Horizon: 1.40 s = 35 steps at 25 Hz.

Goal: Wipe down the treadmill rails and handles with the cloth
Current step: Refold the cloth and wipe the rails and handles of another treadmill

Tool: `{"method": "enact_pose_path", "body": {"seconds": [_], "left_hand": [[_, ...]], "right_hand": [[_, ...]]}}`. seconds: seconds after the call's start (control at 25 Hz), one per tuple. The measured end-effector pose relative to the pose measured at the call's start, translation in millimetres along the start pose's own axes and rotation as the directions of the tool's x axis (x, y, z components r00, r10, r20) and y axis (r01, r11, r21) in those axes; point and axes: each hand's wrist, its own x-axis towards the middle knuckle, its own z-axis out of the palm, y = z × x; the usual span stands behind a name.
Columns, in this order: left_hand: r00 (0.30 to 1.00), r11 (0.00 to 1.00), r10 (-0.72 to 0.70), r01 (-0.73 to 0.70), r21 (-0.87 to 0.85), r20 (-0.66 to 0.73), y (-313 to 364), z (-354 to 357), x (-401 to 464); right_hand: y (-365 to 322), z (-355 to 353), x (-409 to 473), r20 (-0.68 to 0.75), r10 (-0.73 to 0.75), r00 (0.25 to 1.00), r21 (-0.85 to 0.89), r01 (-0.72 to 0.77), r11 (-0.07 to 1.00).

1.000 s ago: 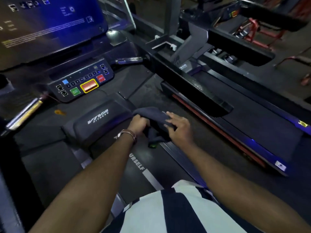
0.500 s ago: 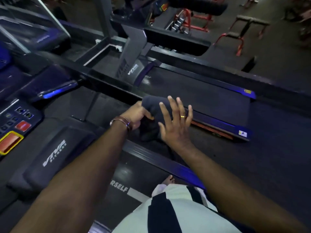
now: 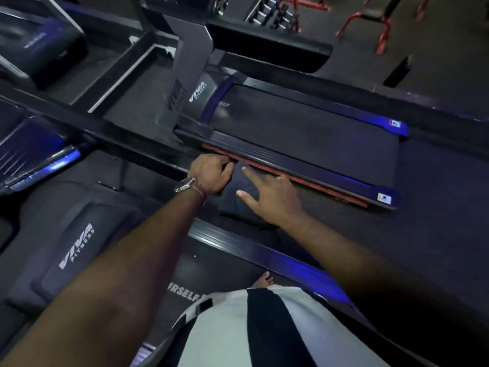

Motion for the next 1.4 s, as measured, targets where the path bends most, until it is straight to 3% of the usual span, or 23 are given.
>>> {"method": "enact_pose_path", "body": {"seconds": [0.12, 0.2, 0.36, 0.44, 0.52, 0.6, 0.68, 0.8, 0.84, 0.88, 0.96, 1.04, 1.08, 1.2, 1.24, 1.32, 1.4], "left_hand": [[0.999, 0.996, -0.020, 0.023, 0.090, -0.035, 0.2, 10.4, 2.3], [0.996, 0.993, -0.031, 0.040, 0.114, -0.080, -0.3, 10.6, 2.9], [0.995, 0.993, -0.002, 0.014, 0.115, -0.101, -2.1, 13.9, 1.4], [0.994, 0.992, -0.031, 0.045, 0.120, -0.109, 0.0, 14.7, 4.6], [0.993, 0.987, -0.055, 0.070, 0.146, -0.109, 0.7, 16.8, 7.8], [0.995, 0.981, -0.044, 0.060, 0.185, -0.092, 1.0, 18.4, 6.9], [0.996, 0.979, -0.044, 0.057, 0.197, -0.073, -0.5, 20.0, 6.7], [0.997, 0.970, -0.037, 0.053, 0.236, -0.072, 4.8, 21.6, 6.8], [0.997, 0.968, -0.039, 0.055, 0.244, -0.070, 5.1, 21.0, 7.3], [0.997, 0.967, -0.051, 0.066, 0.244, -0.065, 5.1, 20.6, 6.6], [0.996, 0.967, -0.067, 0.079, 0.241, -0.058, 4.2, 20.1, 5.5], [0.996, 0.971, -0.076, 0.083, 0.224, -0.042, 4.3, 19.9, 5.8], [0.996, 0.972, -0.078, 0.086, 0.218, -0.044, 4.1, 20.1, 6.1], [0.994, 0.979, -0.095, 0.103, 0.178, -0.052, 1.6, 19.6, 8.3], [0.994, 0.982, -0.096, 0.103, 0.160, -0.050, 0.2, 19.0, 8.1], [0.995, 0.986, -0.078, 0.086, 0.144, -0.060, 0.9, 18.2, 8.2], [0.996, 0.987, -0.069, 0.076, 0.140, -0.059, 2.4, 16.6, 9.6]], "right_hand": [[43.1, 1.2, 10.5, 0.287, 0.129, 0.949, 0.061, -0.153, 0.986], [39.7, 4.5, 42.1, 0.469, 0.076, 0.880, 0.211, -0.195, 0.958], [42.7, 7.2, 42.0, 0.415, -0.112, 0.903, 0.518, -0.134, 0.845], [63.1, 15.4, 37.1, 0.541, -0.068, 0.838, 0.660, -0.373, 0.652], [68.1, 21.1, 52.5, 0.595, -0.050, 0.802, 0.685, -0.473, 0.554], [55.2, 15.4, 59.9, 0.628, -0.124, 0.768, 0.675, -0.459, 0.577], [62.2, 21.8, 48.7, 0.593, -0.145, 0.792, 0.696, -0.414, 0.586], [60.8, 10.4, 42.8, 0.640, -0.103, 0.761, 0.708, -0.533, 0.464], [50.4, 2.9, 51.7, 0.633, -0.114, 0.766, 0.706, -0.510, 0.491], [38.8, -5.1, 57.1, 0.620, -0.142, 0.772, 0.680, -0.438, 0.589], [26.5, -14.2, 56.3, 0.516, -0.191, 0.835, 0.580, -0.176, 0.795], [42.0, -12.8, 32.2, 0.402, -0.211, 0.891, 0.406, 0.033, 0.913], [45.3, -12.0, 23.5, 0.395, -0.188, 0.899, 0.327, 0.054, 0.943], [21.1, -8.1, 43.7, 0.399, -0.030, 0.916, 0.247, -0.076, 0.966], [8.8, -5.2, 44.4, 0.323, -0.025, 0.946, 0.187, -0.038, 0.982], [7.6, 1.1, 17.7, 0.069, -0.161, 0.985, 0.117, 0.152, 0.981], [24.2, 7.1, -12.4, -0.056, -0.259, 0.964, -0.013, 0.259, 0.966]]}}
